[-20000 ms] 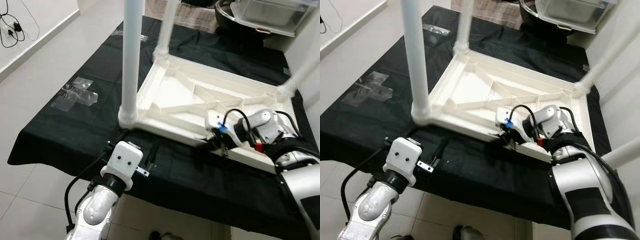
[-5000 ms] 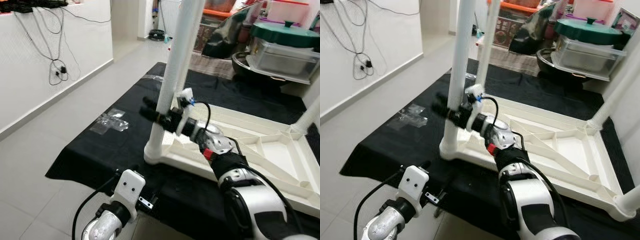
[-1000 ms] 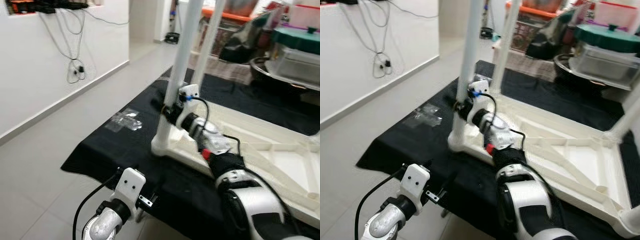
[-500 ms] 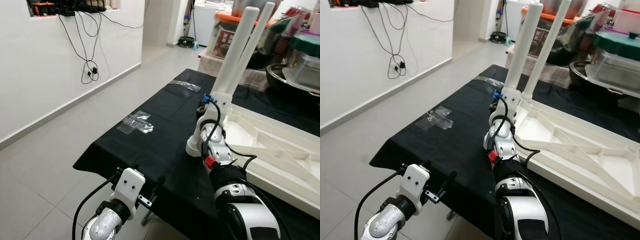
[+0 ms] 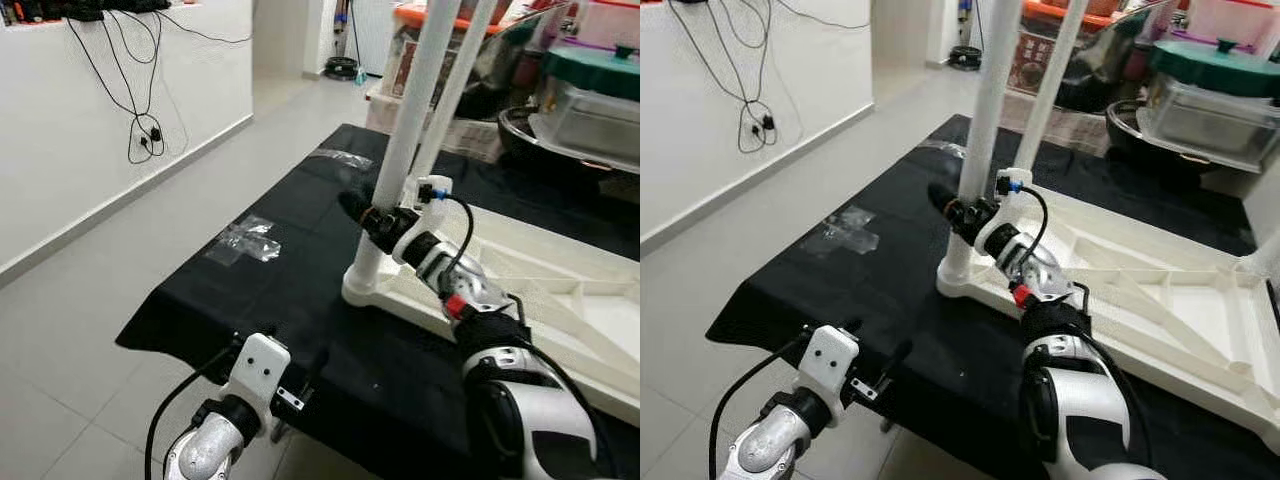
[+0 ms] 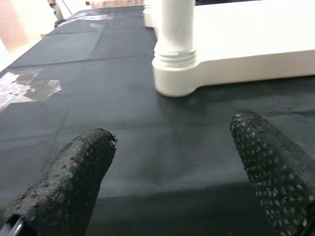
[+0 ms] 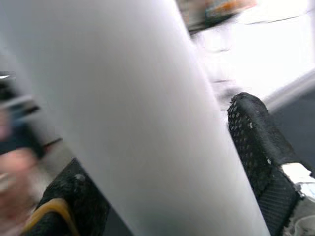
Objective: Building children table
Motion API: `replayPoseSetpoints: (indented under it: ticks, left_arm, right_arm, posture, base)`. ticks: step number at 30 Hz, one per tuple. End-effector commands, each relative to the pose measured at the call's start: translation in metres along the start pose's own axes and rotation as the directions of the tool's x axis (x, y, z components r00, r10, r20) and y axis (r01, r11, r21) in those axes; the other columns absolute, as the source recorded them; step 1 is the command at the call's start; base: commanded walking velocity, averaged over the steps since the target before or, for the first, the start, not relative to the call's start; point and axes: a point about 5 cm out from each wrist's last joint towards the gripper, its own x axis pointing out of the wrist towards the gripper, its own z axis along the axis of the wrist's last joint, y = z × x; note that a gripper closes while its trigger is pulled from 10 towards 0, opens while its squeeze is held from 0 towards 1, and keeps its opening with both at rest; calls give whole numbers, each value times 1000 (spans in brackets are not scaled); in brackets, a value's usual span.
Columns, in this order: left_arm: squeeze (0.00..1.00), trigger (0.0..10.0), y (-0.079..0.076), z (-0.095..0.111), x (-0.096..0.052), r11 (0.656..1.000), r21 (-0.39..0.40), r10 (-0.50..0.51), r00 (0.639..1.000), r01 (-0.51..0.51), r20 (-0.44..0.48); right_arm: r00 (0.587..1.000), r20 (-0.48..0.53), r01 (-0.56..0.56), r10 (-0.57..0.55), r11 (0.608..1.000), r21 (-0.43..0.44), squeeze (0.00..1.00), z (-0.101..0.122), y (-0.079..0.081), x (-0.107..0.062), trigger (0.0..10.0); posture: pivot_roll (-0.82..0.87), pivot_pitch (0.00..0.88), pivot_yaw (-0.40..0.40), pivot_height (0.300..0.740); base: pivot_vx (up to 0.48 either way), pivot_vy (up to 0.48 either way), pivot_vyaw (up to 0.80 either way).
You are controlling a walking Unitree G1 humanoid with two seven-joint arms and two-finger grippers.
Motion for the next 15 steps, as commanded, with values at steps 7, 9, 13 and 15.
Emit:
replayPoseSetpoints:
  ticks: [7, 9, 13, 15]
  left_arm:
    - [0, 10000, -2, -3, -2, 1000, -4, -8, 1000, 8, -18]
    - [0, 10000, -2, -4, -2, 1000, -3, -9, 1000, 9, -19]
    - [0, 10000, -2, -4, -3, 1000, -2, -8, 1000, 8, -19]
    - [0, 10000, -2, -5, -3, 1000, -3, -7, 1000, 7, -22]
  right_arm:
    - [904, -113, -411, 411, 911, 30, 0, -9, 32, 16, 10000]
    - [895, -145, -422, 421, 906, 29, 0, -15, 33, 18, 4588]
    - [885, -190, -430, 425, 903, 19, 0, -22, 35, 19, 0]
    - [871, -186, -457, 455, 889, 35, 0, -21, 35, 15, 0]
  posture:
    - [78, 45, -120, 740]
    - [78, 45, -120, 740]
    - [80, 44, -121, 740]
    - [80, 42, -121, 740]
  base:
    - [0, 0, 0]
    - [0, 0, 0]
    - [0, 0, 0]
    - [0, 0, 0]
